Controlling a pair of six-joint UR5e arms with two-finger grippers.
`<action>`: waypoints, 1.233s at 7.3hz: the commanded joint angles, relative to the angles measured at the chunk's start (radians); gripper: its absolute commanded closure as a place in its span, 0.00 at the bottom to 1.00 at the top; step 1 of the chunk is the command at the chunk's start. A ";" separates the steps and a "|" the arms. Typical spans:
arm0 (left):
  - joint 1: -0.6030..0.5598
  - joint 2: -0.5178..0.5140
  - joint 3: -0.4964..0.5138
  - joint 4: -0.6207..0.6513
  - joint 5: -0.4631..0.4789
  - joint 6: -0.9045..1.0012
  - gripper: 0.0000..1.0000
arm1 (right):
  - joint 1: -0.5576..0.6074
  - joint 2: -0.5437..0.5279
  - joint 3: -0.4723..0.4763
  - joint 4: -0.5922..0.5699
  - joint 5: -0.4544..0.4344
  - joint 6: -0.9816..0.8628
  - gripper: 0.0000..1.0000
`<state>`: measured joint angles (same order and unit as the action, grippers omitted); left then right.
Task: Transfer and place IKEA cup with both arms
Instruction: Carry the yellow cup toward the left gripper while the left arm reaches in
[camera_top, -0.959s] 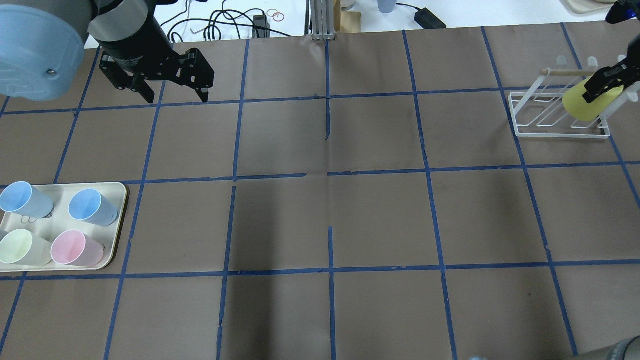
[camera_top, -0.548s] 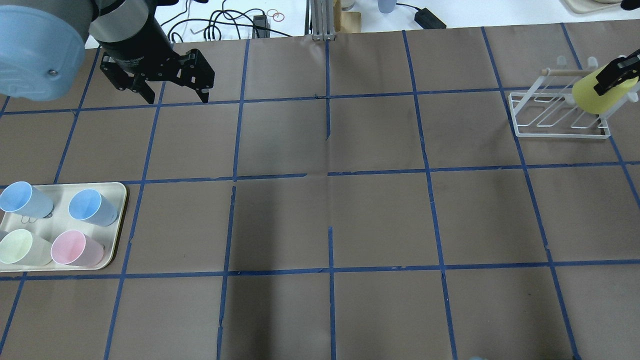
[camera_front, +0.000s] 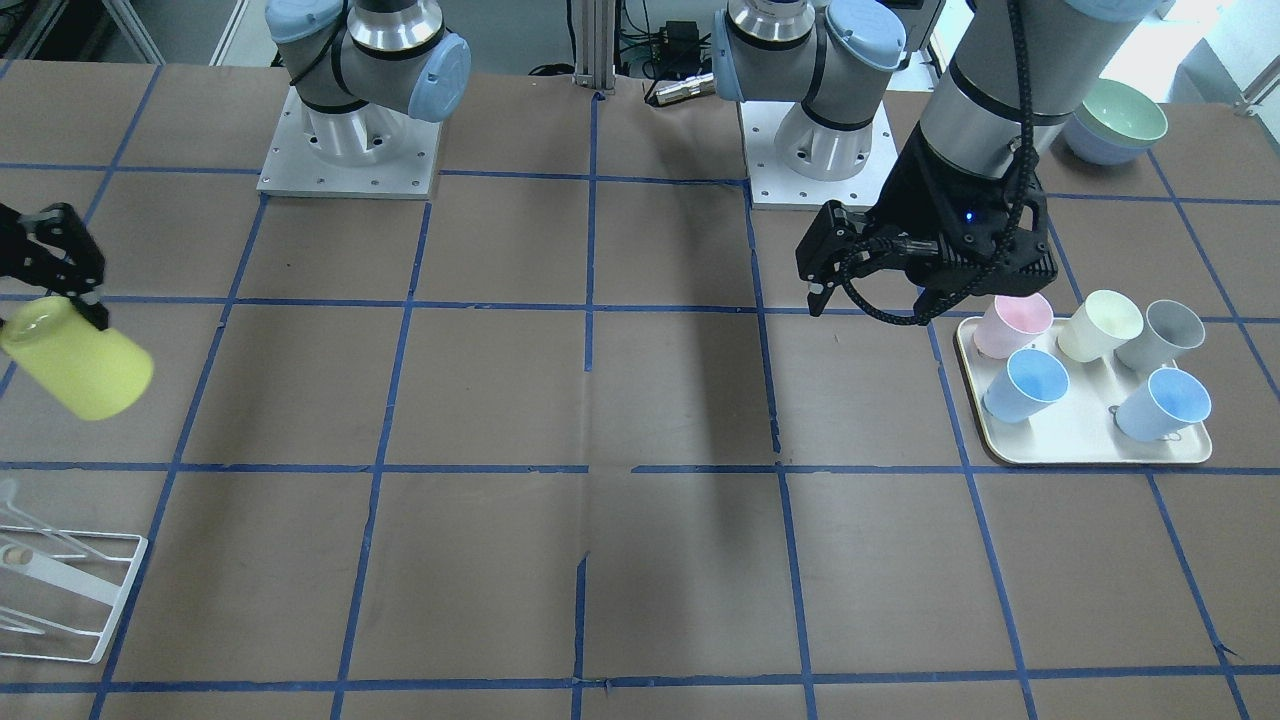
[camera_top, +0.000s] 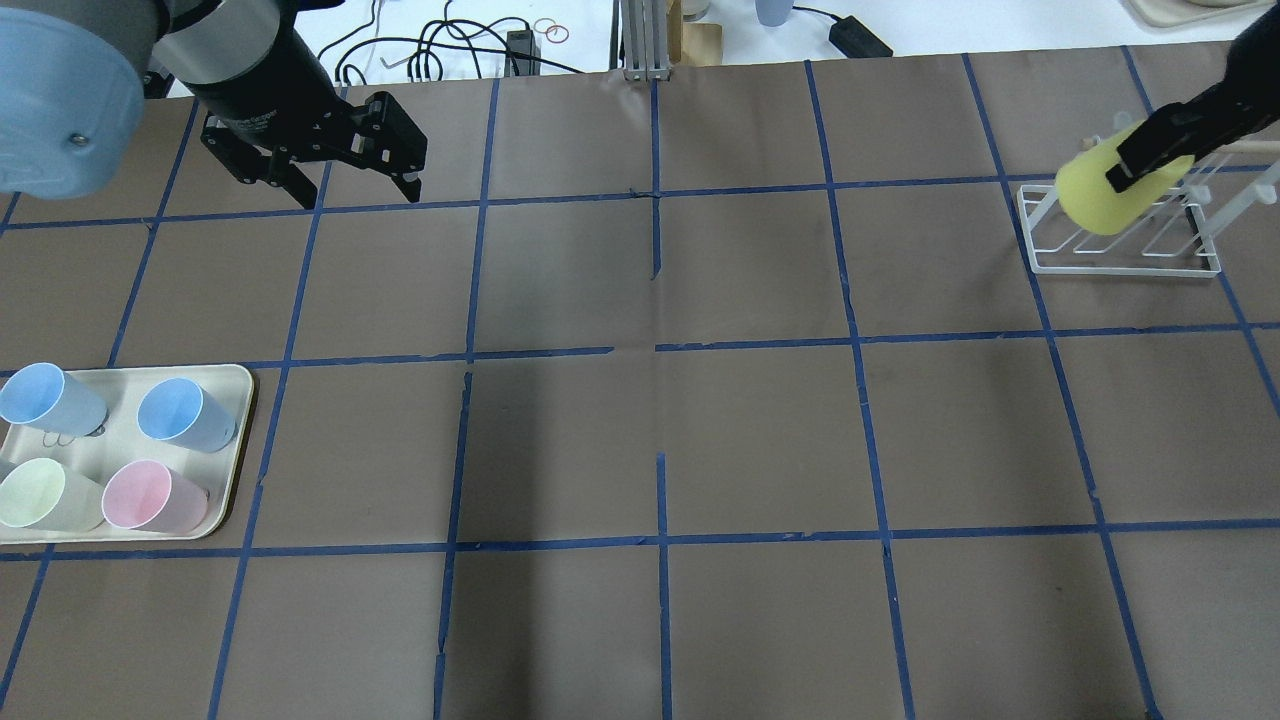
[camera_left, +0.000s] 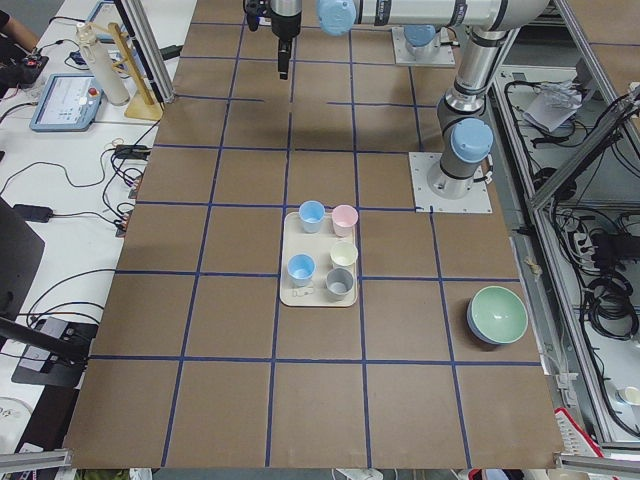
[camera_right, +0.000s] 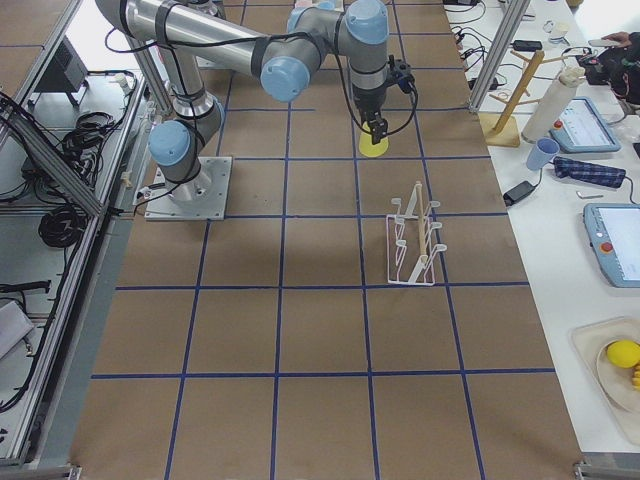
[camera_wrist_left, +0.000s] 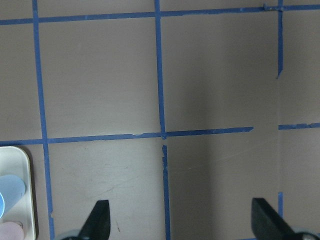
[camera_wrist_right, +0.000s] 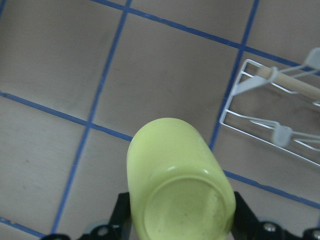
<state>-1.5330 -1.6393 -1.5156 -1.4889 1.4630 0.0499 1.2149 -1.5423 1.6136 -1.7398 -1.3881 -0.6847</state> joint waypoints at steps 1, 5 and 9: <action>0.106 0.006 -0.001 -0.072 -0.186 0.002 0.00 | 0.180 -0.006 0.003 0.028 0.189 0.275 0.79; 0.261 0.004 -0.044 -0.195 -0.551 0.060 0.00 | 0.360 -0.002 0.008 0.016 0.561 0.546 0.79; 0.321 0.015 -0.162 -0.221 -0.820 0.119 0.00 | 0.341 0.010 0.067 0.032 1.031 0.553 0.79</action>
<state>-1.2163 -1.6262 -1.6547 -1.7066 0.7100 0.1598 1.5655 -1.5342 1.6481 -1.7108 -0.5089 -0.1352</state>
